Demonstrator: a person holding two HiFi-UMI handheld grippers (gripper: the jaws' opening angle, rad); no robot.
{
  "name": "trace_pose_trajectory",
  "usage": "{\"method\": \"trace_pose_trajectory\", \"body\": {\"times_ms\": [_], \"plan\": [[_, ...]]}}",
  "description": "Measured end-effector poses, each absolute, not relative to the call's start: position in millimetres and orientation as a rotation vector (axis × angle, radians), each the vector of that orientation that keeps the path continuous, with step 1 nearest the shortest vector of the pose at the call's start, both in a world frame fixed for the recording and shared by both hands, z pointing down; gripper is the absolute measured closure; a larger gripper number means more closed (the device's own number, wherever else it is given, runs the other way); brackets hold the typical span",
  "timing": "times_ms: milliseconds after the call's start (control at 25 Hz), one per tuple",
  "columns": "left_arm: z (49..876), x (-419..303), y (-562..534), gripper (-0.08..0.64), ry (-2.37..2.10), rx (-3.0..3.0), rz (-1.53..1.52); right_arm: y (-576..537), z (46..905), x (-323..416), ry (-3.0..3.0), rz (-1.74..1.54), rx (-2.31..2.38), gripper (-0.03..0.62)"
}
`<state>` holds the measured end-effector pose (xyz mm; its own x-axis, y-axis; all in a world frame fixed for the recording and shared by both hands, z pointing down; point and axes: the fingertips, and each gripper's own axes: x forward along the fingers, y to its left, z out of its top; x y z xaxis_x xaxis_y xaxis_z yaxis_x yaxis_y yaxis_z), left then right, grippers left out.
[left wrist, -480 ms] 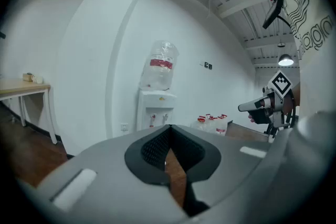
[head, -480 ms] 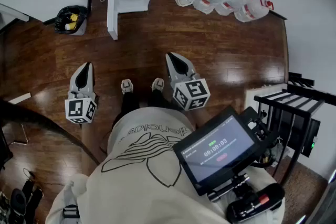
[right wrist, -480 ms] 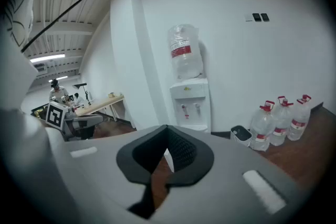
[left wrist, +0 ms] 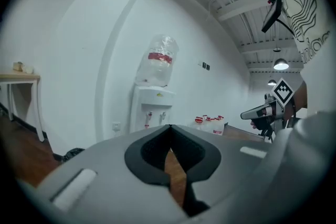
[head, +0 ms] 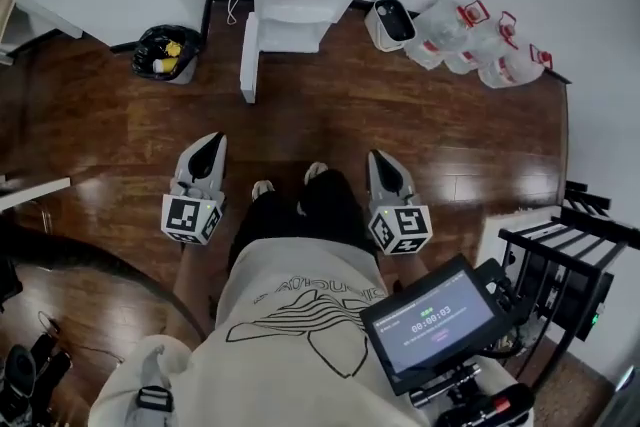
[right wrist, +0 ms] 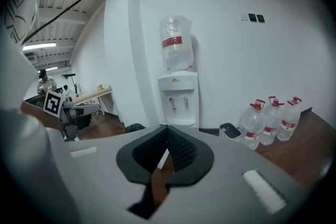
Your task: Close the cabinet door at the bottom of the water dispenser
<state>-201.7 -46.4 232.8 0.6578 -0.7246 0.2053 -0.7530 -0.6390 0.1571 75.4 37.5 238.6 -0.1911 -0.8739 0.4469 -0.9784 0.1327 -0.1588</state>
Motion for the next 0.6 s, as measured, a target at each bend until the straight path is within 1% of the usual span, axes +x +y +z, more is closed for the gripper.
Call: {"method": "trace_pose_trajectory", "body": {"times_ms": [200,320,480,600], "plan": [[302.9,-160.4,-71.6,0.541,-1.2,2.577,0.181,14.0,325.1,115.4,-2.138,0.71,1.846,0.589],[351.5,-139.3,-79.1,0.54,-1.198,2.541,0.247,-4.0,373.4,141.2,-2.118,0.746,1.842,0.589],[394.6,-145.3,-66.6,0.54,-1.161,2.506,0.395,-1.3,422.6,165.3,-2.11,0.789,1.797,0.589],[458.0,-164.1,-73.6,0.54,-1.146,2.52,0.47,-9.1,474.1,182.1,-2.105,0.761,1.841,0.589]]}}
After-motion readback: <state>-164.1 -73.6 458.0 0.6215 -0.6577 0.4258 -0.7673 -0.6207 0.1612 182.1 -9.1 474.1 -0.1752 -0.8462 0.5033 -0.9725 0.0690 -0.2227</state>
